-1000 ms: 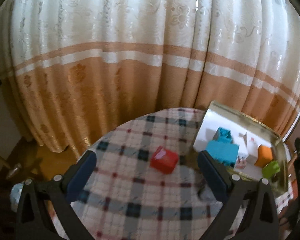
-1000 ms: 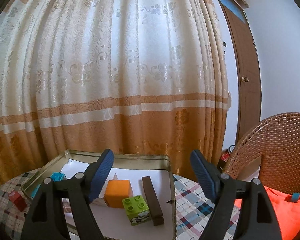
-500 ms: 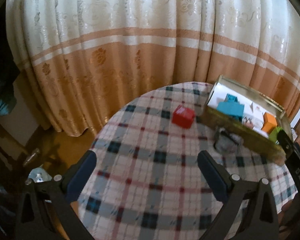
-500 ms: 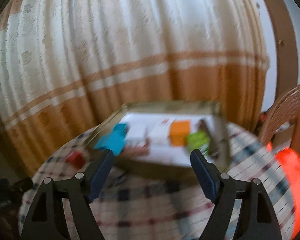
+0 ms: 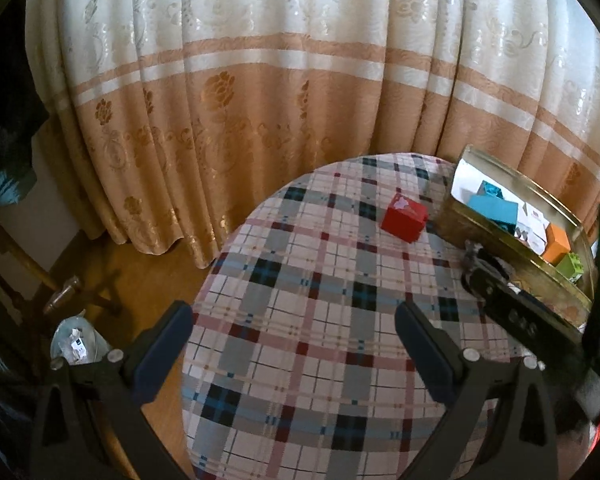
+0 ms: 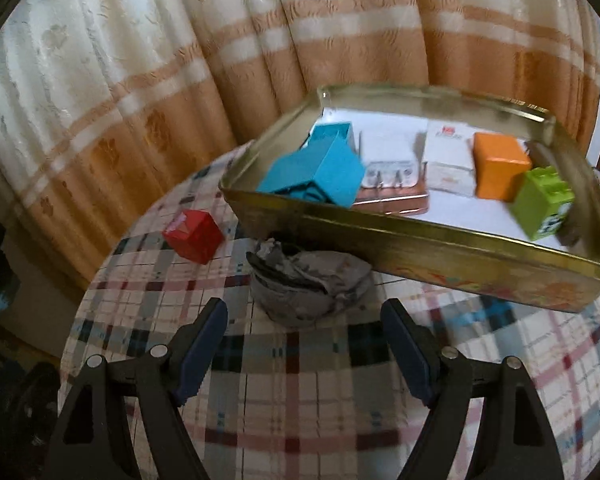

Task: Organize rigid objects
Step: 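Grasp the grey cloth bag with the right gripper while the left grasps the red block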

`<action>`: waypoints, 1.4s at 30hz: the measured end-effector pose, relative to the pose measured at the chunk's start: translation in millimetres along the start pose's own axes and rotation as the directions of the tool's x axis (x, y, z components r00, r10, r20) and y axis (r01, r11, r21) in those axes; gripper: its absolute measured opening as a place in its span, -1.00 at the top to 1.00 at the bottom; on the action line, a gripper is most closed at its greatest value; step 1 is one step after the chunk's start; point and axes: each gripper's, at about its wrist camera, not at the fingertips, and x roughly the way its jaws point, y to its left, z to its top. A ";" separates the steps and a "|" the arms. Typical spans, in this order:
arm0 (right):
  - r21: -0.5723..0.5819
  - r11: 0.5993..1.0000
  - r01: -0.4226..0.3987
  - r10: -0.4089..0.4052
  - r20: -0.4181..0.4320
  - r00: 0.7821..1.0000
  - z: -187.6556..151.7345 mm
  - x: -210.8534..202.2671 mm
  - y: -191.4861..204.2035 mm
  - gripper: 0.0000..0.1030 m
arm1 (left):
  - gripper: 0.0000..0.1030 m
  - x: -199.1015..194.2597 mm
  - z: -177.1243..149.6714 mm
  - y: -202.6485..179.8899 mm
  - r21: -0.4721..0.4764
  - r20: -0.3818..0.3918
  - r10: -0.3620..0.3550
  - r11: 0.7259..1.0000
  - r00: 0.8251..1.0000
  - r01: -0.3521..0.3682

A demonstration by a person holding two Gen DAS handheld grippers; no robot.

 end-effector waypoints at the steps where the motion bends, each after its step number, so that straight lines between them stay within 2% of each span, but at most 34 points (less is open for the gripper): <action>1: 0.012 1.000 0.014 -0.014 -0.012 1.000 1.6 5.4 0.2 -0.57 | -0.98 0.2 -0.2 2.1 0.001 0.000 0.002 1.000 1.000 -0.002; 10: 0.001 0.998 0.068 -0.068 -0.024 0.997 13.2 21.9 12.1 -0.57 | -0.98 -1.2 -1.9 9.5 -0.010 -0.002 0.016 1.000 1.000 -0.016; 11: -0.006 0.998 0.069 -0.069 -0.025 0.997 14.0 22.1 12.8 -0.54 | -0.98 -1.7 -2.0 9.6 -0.007 -0.001 0.017 1.000 1.000 -0.017; 12: -0.014 0.997 0.070 -0.071 -0.027 0.997 13.9 23.1 14.1 -0.37 | -0.98 -2.2 -2.1 9.4 -0.005 -0.001 0.019 1.000 1.000 -0.019; 13: -0.029 0.997 0.069 -0.070 -0.027 0.997 13.4 23.5 16.0 -0.34 | -0.98 -2.9 -2.1 9.1 -0.004 0.000 0.021 1.000 1.000 -0.021; 18: -0.131 0.991 0.031 -0.038 -0.050 0.998 8.5 19.5 25.0 -0.30 | -0.98 -3.3 2.2 3.5 0.010 0.004 0.023 1.000 1.000 -0.023; 20: -0.142 0.990 -0.023 0.015 -0.055 0.998 4.1 8.5 21.3 -0.30 | -0.98 -1.4 7.2 -2.1 0.027 0.008 0.015 1.000 1.000 -0.015; 24: -0.159 0.986 -0.060 0.064 0.021 0.998 1.2 -22.6 6.9 -0.31 | -0.98 6.5 25.8 -22.0 0.080 0.023 -0.020 0.997 1.000 0.018; 27: -0.152 0.988 -0.027 0.046 0.120 0.992 3.1 -49.0 -13.8 -0.31 | -0.98 17.6 42.8 -43.5 0.132 0.032 -0.056 0.990 0.998 0.051; 30: -0.143 0.989 0.020 0.014 0.230 0.973 2.8 -68.8 -29.1 -0.31 | -0.98 35.0 56.6 -66.0 0.201 0.037 -0.088 0.976 0.995 0.079; 33: -0.107 0.993 0.042 -0.008 0.300 0.954 -1.4 -78.1 -41.8 -0.31 | -0.98 59.9 65.7 -81.4 0.221 -0.011 -0.121 0.968 0.993 0.120; 37: -0.070 0.997 0.018 0.004 0.299 0.954 -0.5 -73.7 -50.9 -0.31 | -0.98 82.6 71.6 -94.4 0.225 -0.051 -0.116 0.966 0.992 0.125; 42: -0.037 0.999 -0.016 0.025 0.264 0.964 1.4 -64.5 -58.7 -0.31 | -0.95 101.7 73.9 -109.8 0.262 -0.068 -0.059 0.962 0.996 0.075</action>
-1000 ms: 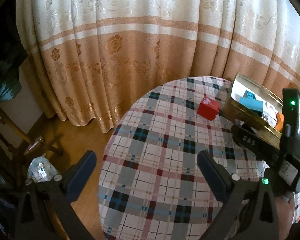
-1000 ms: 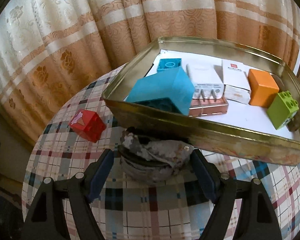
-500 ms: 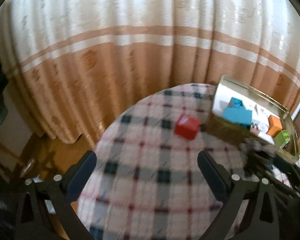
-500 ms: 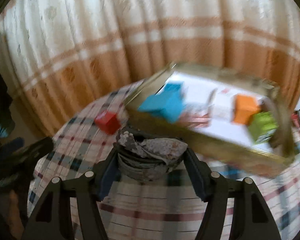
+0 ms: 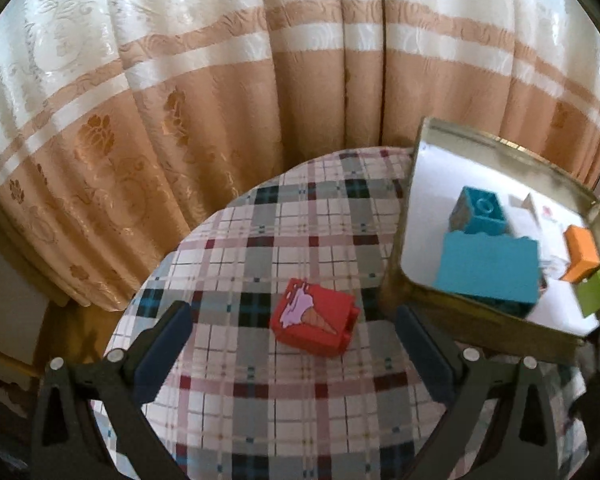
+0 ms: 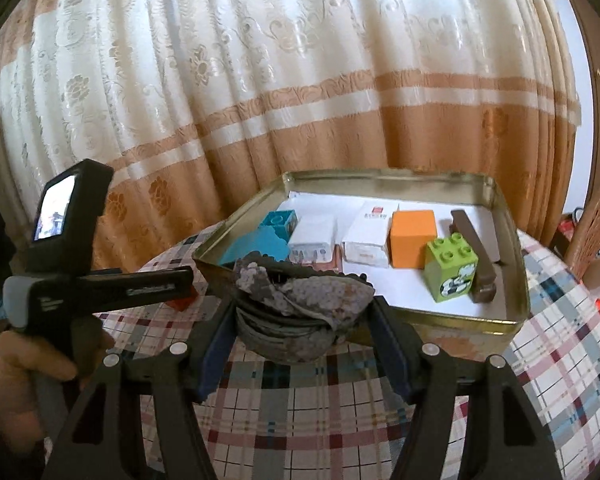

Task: Organize rigid objects
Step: 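Grasp the grey cloth bag with the right gripper while the left grasps the red block, then carry the grey bag and red ice-cream block over the tin tray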

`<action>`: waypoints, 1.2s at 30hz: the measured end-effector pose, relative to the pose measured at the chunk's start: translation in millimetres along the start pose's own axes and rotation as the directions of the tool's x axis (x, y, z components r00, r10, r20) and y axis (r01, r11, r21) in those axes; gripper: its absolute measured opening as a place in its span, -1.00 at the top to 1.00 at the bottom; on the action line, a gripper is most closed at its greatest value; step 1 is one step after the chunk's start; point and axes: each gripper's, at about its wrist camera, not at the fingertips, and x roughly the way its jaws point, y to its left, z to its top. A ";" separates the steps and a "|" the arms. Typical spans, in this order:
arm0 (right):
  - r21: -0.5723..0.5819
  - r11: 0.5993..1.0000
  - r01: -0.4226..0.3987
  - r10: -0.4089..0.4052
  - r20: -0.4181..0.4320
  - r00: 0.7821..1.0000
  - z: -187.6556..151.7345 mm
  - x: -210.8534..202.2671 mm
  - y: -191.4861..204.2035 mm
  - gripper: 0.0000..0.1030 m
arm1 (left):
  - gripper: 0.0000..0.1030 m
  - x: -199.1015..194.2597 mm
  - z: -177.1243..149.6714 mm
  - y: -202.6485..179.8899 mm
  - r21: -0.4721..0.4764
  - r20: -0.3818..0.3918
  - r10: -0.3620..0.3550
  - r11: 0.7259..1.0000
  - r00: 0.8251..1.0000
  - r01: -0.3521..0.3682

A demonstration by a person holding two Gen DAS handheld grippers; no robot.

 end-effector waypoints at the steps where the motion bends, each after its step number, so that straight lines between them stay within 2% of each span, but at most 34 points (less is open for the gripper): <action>1: 0.006 1.000 -0.003 0.003 -0.002 1.000 -0.2 -0.1 -1.6 -0.31 | -0.92 2.2 0.7 -0.8 0.000 -0.003 0.002 1.000 1.000 -0.002; 6: -0.001 1.000 -0.008 0.008 0.001 1.000 -2.8 -1.6 0.0 -0.31 | -0.75 18.9 0.9 0.4 -0.015 -0.044 0.016 1.000 0.999 -0.017; 9: -0.005 1.000 -0.006 0.006 0.003 1.000 -2.8 -2.1 1.1 -0.31 | -0.45 29.6 -4.2 4.3 -0.045 -0.073 -0.002 0.999 0.997 -0.001; 11: -0.004 1.000 -0.003 0.003 0.000 1.000 -2.7 -2.0 1.2 -0.31 | -0.23 30.5 -8.1 9.5 -0.080 -0.050 -0.044 0.996 0.998 0.040; 12: -0.004 1.000 -0.001 0.001 -0.003 1.000 -2.8 -1.6 1.1 -0.31 | -0.19 30.7 -8.2 11.0 -0.088 -0.046 -0.053 0.995 0.998 0.049; 14: -0.003 1.000 0.003 -0.003 -0.004 1.000 -3.1 -1.3 1.1 -0.31 | 0.11 29.0 -8.4 10.8 -0.087 -0.039 -0.056 0.995 0.998 0.052; 19: -0.004 1.000 0.012 -0.012 0.003 1.000 -3.1 -2.7 1.0 -0.31 | 0.11 17.1 -13.0 12.1 -0.099 -0.017 -0.061 0.993 0.998 0.059; 28: -0.017 0.999 0.039 -0.039 0.005 0.999 -3.5 -5.2 1.7 -0.31 | 0.11 -39.3 -28.5 3.9 -0.112 0.053 -0.082 0.990 0.995 0.087; 36: -0.027 0.998 0.061 -0.061 0.004 0.998 1.6 -32.4 -6.0 -0.31 | 0.11 -72.9 -36.7 -11.3 -0.109 0.075 -0.143 0.983 0.987 0.150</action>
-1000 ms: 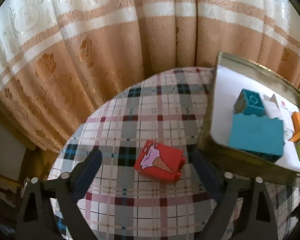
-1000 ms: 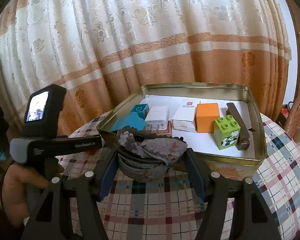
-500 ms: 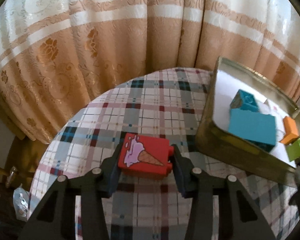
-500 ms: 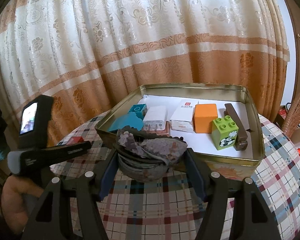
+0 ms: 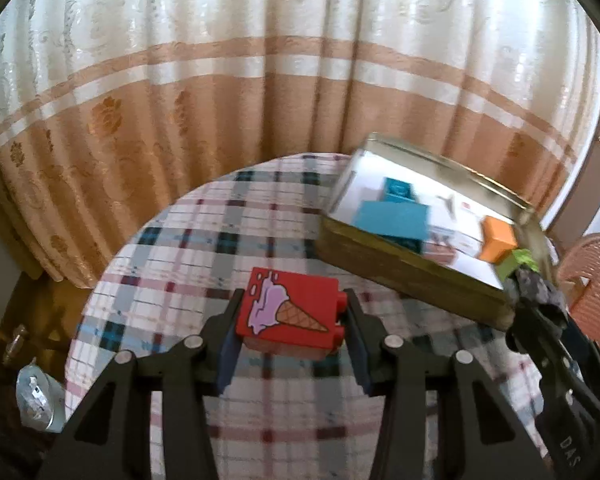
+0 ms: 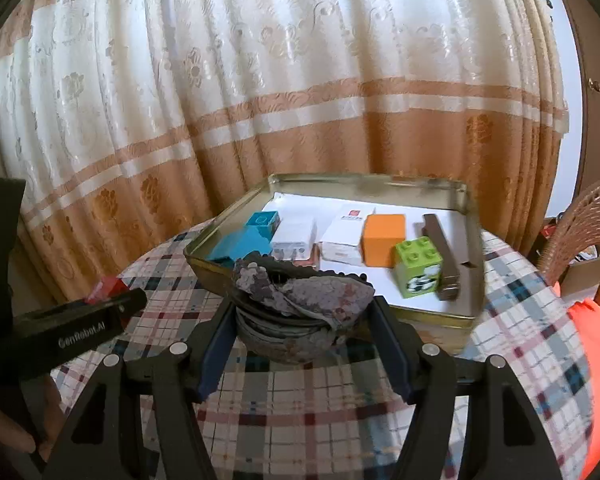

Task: Organize rigid objects
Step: 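Carry the grey bag and red ice-cream block over the tin tray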

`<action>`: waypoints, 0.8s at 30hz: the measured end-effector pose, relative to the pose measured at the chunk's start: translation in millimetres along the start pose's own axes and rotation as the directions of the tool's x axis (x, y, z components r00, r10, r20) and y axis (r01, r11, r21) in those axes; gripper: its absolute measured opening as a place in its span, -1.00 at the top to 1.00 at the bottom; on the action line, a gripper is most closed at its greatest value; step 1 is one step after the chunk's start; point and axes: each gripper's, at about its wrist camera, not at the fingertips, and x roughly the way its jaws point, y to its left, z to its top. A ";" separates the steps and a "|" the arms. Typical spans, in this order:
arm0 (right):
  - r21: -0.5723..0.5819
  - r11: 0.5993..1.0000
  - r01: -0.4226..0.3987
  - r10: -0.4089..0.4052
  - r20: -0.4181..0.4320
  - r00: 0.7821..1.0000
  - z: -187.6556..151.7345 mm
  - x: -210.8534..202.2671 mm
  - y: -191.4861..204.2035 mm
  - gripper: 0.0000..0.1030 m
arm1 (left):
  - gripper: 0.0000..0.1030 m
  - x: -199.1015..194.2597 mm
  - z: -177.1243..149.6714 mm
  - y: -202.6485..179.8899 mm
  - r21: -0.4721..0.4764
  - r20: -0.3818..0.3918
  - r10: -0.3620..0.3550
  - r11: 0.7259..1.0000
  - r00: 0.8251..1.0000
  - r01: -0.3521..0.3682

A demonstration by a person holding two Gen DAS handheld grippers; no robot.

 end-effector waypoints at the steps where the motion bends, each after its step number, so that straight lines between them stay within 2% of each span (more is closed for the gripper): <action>1: -0.003 1.000 0.007 -0.007 0.005 1.000 1.5 -5.3 -2.3 -0.31 | 0.11 -2.8 -0.2 -3.4 0.002 0.003 -0.009 1.000 1.000 0.009; 5: 0.007 1.000 0.022 -0.022 0.024 0.999 6.9 -22.2 -10.8 -0.31 | 0.11 -15.0 -0.9 -19.5 0.018 0.012 -0.032 0.999 0.999 0.032; 10: 0.003 0.999 0.042 -0.042 0.046 0.998 10.9 -41.0 -17.0 -0.31 | 0.11 -30.2 0.2 -39.8 0.056 0.033 -0.020 0.998 0.999 0.019; 24: 0.024 0.997 0.078 -0.079 0.076 0.994 18.9 -64.0 -37.4 -0.31 | 0.11 -54.2 4.1 -69.9 0.105 0.069 -0.039 0.994 0.997 0.032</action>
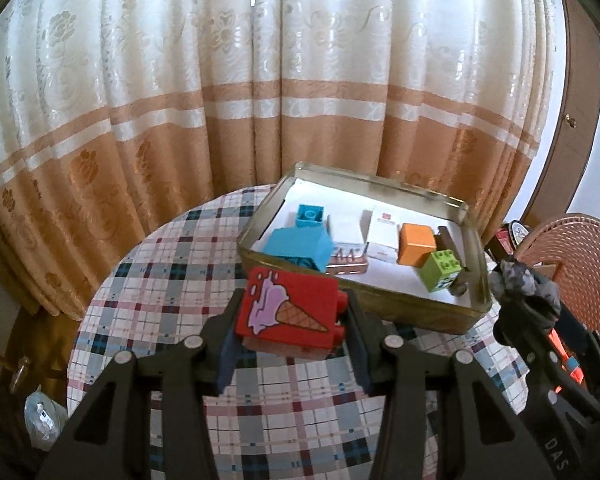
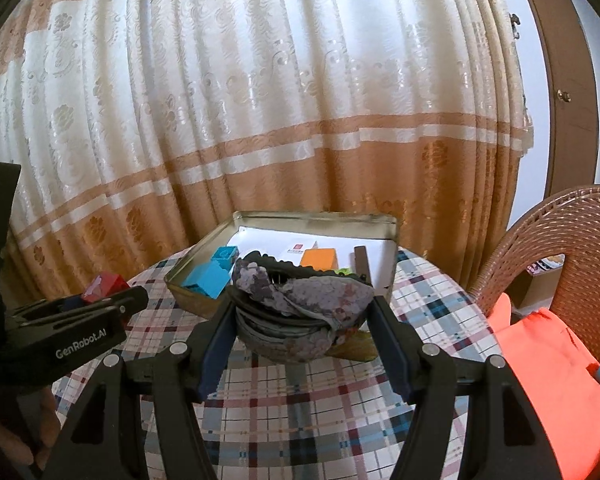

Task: Organize rigid objects
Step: 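Carry the grey bag and red ice-cream block over the tin tray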

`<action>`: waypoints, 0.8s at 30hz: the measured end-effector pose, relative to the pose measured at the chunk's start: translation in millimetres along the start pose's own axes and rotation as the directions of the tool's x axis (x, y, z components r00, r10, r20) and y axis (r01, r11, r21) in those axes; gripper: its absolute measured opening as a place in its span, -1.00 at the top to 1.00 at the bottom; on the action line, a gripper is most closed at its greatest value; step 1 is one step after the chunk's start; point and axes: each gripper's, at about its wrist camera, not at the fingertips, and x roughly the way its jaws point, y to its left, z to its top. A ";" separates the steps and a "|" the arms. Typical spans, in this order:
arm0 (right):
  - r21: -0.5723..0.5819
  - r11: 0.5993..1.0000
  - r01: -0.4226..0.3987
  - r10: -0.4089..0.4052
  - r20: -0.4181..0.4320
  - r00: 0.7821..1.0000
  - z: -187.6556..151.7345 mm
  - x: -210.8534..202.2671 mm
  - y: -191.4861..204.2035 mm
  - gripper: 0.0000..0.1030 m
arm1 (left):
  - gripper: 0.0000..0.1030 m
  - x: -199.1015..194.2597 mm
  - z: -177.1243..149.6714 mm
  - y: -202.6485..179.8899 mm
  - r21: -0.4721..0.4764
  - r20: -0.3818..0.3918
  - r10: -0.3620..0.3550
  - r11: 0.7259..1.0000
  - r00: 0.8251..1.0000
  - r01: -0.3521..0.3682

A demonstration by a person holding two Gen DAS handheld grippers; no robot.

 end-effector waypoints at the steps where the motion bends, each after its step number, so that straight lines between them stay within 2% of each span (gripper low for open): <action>1: 0.001 1.000 0.002 -0.002 0.004 1.000 1.6 -0.9 -1.4 -0.31 | 0.11 -0.5 0.6 -2.5 0.005 0.002 -0.001 1.000 1.000 0.001; 24: 0.008 0.999 0.034 -0.034 0.039 0.999 18.6 -3.5 -20.3 -0.31 | 0.11 4.3 17.7 -26.7 0.030 0.015 -0.014 0.999 1.000 0.014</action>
